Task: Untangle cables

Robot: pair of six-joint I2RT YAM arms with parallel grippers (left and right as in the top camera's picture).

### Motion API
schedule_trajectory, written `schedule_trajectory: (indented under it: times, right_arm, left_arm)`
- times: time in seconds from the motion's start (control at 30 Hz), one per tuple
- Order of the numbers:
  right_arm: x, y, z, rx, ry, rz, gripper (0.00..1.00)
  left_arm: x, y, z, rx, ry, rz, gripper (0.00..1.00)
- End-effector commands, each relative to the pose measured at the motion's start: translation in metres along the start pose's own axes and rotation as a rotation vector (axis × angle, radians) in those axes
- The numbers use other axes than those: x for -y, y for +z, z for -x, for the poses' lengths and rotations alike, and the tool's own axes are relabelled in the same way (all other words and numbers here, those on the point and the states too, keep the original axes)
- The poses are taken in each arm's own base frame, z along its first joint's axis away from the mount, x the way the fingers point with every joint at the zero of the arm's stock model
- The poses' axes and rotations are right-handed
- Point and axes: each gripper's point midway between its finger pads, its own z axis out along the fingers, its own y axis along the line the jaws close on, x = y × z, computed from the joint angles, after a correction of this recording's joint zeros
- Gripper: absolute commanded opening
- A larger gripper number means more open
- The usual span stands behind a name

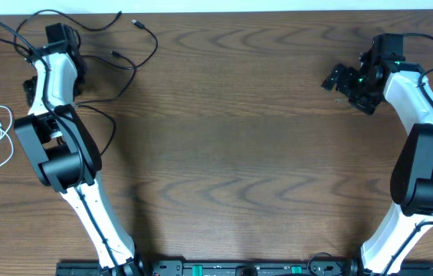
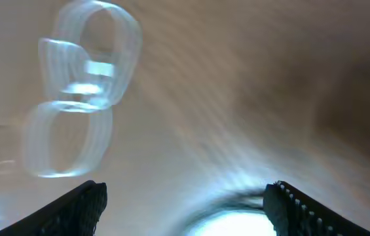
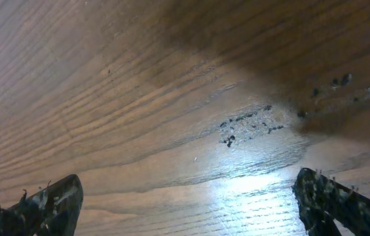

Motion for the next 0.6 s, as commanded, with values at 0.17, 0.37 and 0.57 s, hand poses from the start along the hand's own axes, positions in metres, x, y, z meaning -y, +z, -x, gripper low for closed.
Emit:
schedule_trajectory:
  times: [0.17,0.37,0.57]
  right_arm:
    - [-0.005,-0.009,0.009,0.037,0.036,0.015,0.99]
    - [-0.006,-0.009,0.008,0.034,0.038,0.016,0.99]
    - [-0.009,-0.009,0.007,0.026,0.037,0.034,0.99]
  left_arm:
    - [0.149,-0.094,-0.024,-0.167,0.028,-1.003,0.81]
    - [0.158,-0.084,-0.029,-0.073,0.145,-0.793,0.81]
    - [0.173,-0.088,-0.034,0.003,0.262,-0.726,0.81]
